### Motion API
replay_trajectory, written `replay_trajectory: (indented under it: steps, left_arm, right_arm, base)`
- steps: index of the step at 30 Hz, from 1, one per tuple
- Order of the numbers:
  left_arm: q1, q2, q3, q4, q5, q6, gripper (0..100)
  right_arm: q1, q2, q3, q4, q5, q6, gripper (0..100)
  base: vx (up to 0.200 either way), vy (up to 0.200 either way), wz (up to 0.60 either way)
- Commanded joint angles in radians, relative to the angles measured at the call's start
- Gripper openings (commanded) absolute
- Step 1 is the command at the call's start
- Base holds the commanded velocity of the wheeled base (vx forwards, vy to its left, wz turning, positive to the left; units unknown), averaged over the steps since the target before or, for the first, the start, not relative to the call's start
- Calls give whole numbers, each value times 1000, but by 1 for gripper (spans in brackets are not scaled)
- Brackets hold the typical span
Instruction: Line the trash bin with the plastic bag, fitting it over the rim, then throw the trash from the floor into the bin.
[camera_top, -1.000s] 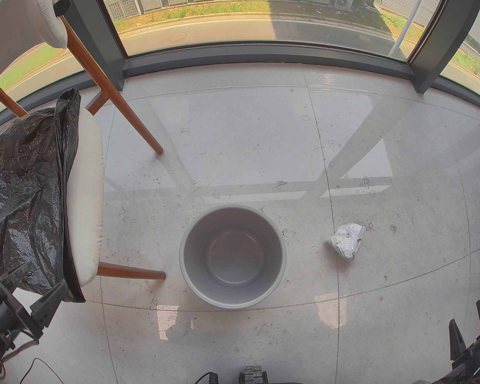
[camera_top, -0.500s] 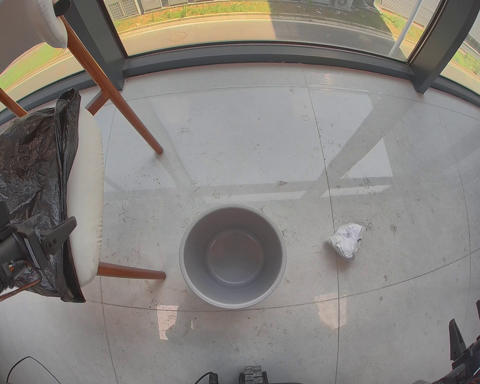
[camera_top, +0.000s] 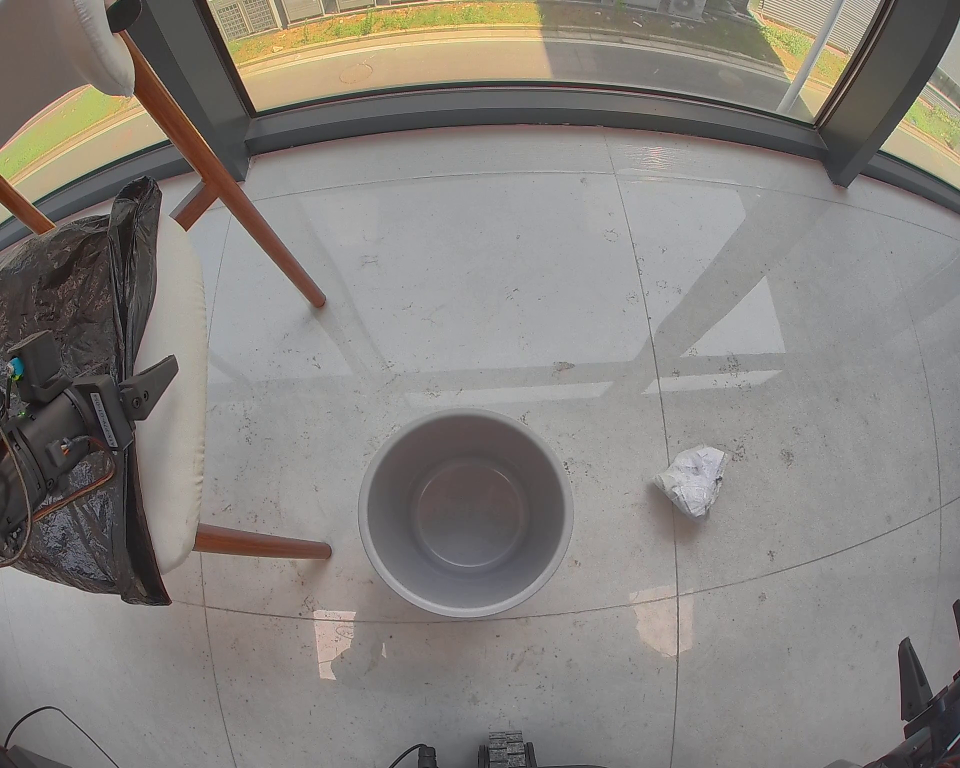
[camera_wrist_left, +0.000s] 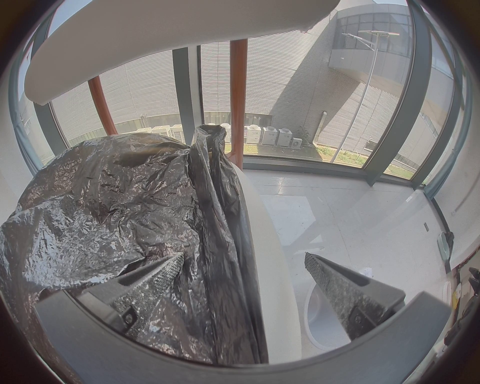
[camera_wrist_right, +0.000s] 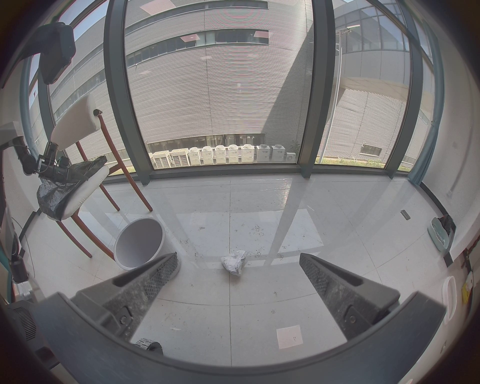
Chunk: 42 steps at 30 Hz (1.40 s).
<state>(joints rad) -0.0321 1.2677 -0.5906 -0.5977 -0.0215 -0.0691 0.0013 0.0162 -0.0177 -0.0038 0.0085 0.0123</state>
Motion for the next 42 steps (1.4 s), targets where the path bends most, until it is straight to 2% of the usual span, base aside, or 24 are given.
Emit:
replay_trajectory:
  steps: [1, 5, 6, 18, 24, 26, 28, 32, 38, 42]
  left_arm:
    - [1, 52, -9, -24, 5, 0, 100]
    - [1, 58, -5, -37, 6, 0, 100]
    - [1, 58, -3, -37, 6, 0, 0]
    - [0, 48, -8, -34, 3, -1, 0]
    - [-9, 15, -17, -27, -26, -31, 0]
    - [-5, 4, -20, -24, -66, -95, 0]
    - [-6, -4, -26, -22, -129, -205, 0]
    - [-3, -19, -35, -22, -209, -363, 0]
    - [-11, -54, -66, -24, -318, -548, 0]
    - [-15, -60, -90, -24, -348, -649, 0]
  right_arm:
    - [0, -10, 18, -1, -1, 0, 100]
    - [0, -10, 18, -1, -1, 0, 100]
    - [0, -10, 18, -1, -1, 0, 100]
    - [0, -10, 18, -1, -1, 0, 100]
    - [0, -10, 18, 1, -1, 0, 100]
    - [0, -10, 18, -1, -1, 0, 100]
    - [0, -10, 18, -1, -1, 0, 100]
    - [0, -10, 18, -1, -1, 0, 100]
    - [0, -10, 18, -1, -1, 0, 100]
    - [0, -10, 18, -1, 1, 1, 100]
  base:
    - [0, 0, 0]
    - [0, 0, 0]
    - [0, 0, 0]
    - [0, 0, 0]
    - [0, 0, 0]
    - [0, 0, 0]
    - [0, 0, 0]
    - [0, 0, 0]
    - [0, 0, 0]
    - [0, 0, 0]
